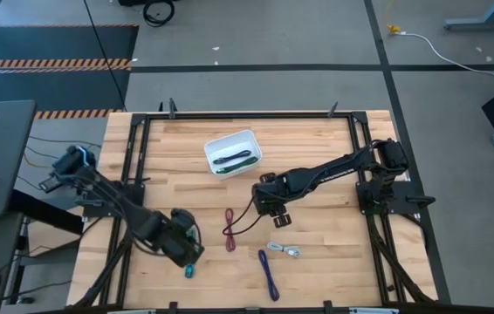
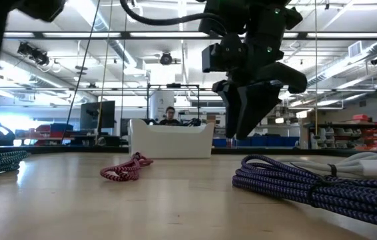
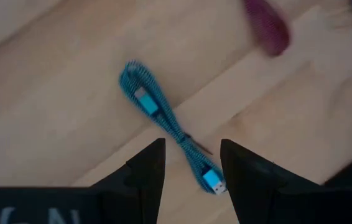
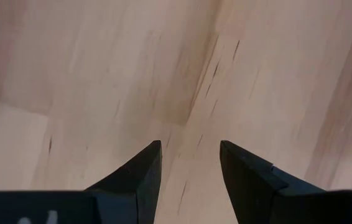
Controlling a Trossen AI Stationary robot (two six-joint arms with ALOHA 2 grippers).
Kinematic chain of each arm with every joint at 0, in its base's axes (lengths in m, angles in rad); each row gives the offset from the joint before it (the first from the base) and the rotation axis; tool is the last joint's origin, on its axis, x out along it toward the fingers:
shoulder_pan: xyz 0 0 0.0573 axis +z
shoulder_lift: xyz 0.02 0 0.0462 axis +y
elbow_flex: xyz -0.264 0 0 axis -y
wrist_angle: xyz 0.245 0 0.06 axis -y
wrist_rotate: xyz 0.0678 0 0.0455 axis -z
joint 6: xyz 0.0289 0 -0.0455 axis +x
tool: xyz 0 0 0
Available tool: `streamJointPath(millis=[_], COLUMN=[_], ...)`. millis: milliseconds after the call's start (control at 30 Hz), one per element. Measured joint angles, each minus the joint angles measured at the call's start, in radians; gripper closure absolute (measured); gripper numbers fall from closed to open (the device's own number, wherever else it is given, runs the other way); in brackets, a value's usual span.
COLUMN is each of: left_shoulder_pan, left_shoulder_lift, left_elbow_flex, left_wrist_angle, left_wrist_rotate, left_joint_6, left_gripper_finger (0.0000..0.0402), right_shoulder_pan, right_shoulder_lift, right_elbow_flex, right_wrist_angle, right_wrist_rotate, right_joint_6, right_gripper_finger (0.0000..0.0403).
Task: Pick and place USB-C Cables
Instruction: Put the blue charger cable into the white bin
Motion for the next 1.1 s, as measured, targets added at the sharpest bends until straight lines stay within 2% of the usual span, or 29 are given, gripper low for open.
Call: streamJointPath(millis=[200,433,667,967,1100], left_shoulder_pan=[-0.032,-0.041,-0.041,-0.041,-0.041], left_shoulder_lift=[0.113,0.207,0.27,0.273,0.273], left_elbow_flex=[0.0,0.0,0.0,0.0,0.0], left_wrist_angle=[0.069,0.207,0.197,0.135,0.13], left_wrist_rotate=[0.078,0.082,0.082,0.073,0.016], left_joint_6=[-0.109,-0.182,-0.221,-0.288,-0.289], left_gripper_finger=[0.0239,0.0239,0.0239,0.0239,0.0239], right_shoulder_pan=[0.001,0.001,0.001,0.005,0.005], right_shoulder_lift=[0.0,0.0,0.0,0.0,0.0], right_elbow_flex=[0.0,0.0,0.0,0.0,0.0], right_wrist_angle=[0.022,0.024,0.023,0.022,0.022], right_wrist_rotate=[-0.001,-0.001,-0.002,-0.055,-0.061], right_joint_6=[-0.039,-0.049,-0.049,-0.049,-0.049], right_gripper_finger=[0.0234,0.0234,0.0234,0.0234,0.0234])
